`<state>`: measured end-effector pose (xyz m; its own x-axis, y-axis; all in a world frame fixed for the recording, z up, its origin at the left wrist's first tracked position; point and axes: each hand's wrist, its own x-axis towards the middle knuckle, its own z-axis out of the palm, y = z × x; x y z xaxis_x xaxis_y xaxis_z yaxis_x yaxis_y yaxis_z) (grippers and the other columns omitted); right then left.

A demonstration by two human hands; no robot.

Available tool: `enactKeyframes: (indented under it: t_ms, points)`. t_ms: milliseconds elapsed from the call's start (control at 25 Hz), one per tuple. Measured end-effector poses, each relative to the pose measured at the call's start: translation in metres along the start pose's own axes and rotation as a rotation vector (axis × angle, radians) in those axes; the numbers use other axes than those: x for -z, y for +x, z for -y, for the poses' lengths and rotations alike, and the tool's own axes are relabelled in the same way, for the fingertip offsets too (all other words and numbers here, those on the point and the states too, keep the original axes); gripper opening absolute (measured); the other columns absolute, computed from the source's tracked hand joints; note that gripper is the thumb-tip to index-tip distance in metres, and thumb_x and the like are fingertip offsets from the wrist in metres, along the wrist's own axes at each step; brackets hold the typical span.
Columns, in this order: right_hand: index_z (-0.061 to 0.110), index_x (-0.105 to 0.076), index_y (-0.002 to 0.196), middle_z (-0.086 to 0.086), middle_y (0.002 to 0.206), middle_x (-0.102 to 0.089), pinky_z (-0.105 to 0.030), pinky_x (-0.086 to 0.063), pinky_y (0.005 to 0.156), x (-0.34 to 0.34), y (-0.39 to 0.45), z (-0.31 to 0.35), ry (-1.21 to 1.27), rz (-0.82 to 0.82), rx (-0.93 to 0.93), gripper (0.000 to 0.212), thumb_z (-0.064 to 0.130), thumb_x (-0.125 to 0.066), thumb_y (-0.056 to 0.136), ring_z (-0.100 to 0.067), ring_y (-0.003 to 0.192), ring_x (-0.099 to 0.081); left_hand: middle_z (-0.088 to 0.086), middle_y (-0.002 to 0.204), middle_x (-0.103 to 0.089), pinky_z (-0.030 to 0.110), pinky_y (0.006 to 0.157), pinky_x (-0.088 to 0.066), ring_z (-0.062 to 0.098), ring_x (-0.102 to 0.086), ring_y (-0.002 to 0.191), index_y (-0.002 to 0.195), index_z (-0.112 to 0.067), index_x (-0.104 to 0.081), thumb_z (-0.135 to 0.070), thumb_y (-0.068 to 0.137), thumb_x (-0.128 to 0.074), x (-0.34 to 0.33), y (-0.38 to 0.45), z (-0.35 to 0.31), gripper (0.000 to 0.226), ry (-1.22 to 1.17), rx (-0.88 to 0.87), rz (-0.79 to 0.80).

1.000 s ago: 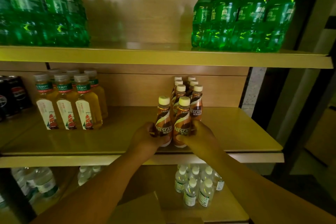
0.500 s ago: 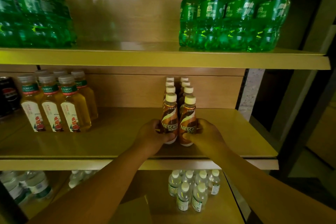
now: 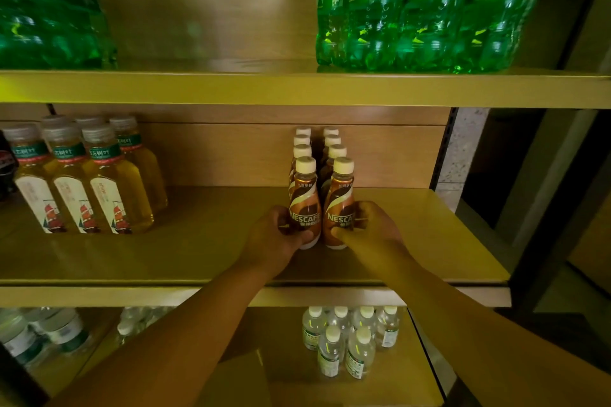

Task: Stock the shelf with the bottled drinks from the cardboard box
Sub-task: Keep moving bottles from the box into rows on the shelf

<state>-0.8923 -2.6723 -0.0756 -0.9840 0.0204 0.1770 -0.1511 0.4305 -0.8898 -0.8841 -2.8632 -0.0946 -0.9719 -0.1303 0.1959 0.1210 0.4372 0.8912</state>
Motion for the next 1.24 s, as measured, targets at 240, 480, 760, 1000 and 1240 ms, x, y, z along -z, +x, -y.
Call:
enactKeyframes:
  t_ms: [240,480,760,1000,1240]
  points:
    - [0.023,-0.055,0.122,0.006,0.114,-0.063,-0.025,-0.05,0.084,-0.003,0.002,-0.006,0.007,0.002,0.01,0.054,0.023,-0.084,0.076,-0.015,0.106,-0.063,-0.003,0.12,-0.061,0.029,0.086,-0.05,0.014,-0.06,0.107,0.126,-0.02,-0.051,-0.035,0.078,-0.079,-0.002,0.0,0.006,0.058,0.028,-0.024,-0.012]
    - [0.019,-0.046,0.132,0.004,0.116,-0.058,-0.03,-0.053,0.081,0.006,-0.028,-0.01,0.003,-0.091,-0.037,0.068,0.039,-0.081,0.078,-0.015,0.104,-0.059,-0.003,0.134,-0.055,0.037,0.089,-0.054,0.014,-0.058,0.111,0.138,-0.026,-0.043,-0.047,0.077,-0.076,0.013,-0.02,0.005,0.073,0.11,0.043,-0.033]
    - [0.023,-0.067,0.102,0.004,0.105,-0.063,-0.03,-0.049,0.078,0.009,-0.072,0.006,-0.523,0.005,0.483,0.021,0.037,-0.054,0.095,-0.016,0.1,-0.059,0.003,0.142,-0.049,0.038,0.103,-0.043,0.023,-0.048,0.127,0.138,-0.025,-0.05,-0.054,0.09,-0.055,0.064,-0.081,-0.003,0.057,0.699,-0.111,-0.068]
    - [0.022,-0.04,0.148,0.0,0.153,-0.038,-0.038,-0.042,0.106,-0.043,-0.134,0.02,-0.701,0.289,0.608,0.057,0.046,-0.049,0.097,-0.023,0.137,-0.039,-0.001,0.146,-0.045,0.039,0.104,-0.043,0.021,-0.044,0.132,0.138,-0.028,-0.05,-0.055,0.089,-0.055,0.112,-0.161,0.023,0.056,0.809,-0.069,-0.155]
    - [0.021,-0.039,0.148,-0.002,0.153,-0.037,-0.042,-0.04,0.107,-0.124,-0.2,0.014,-0.671,0.395,0.558,0.058,0.045,-0.051,0.096,-0.025,0.138,-0.037,0.0,0.133,-0.056,0.041,0.093,-0.05,0.024,-0.054,0.12,0.132,-0.03,-0.053,-0.056,0.086,-0.056,0.16,-0.233,0.087,0.053,0.849,-0.019,-0.138]
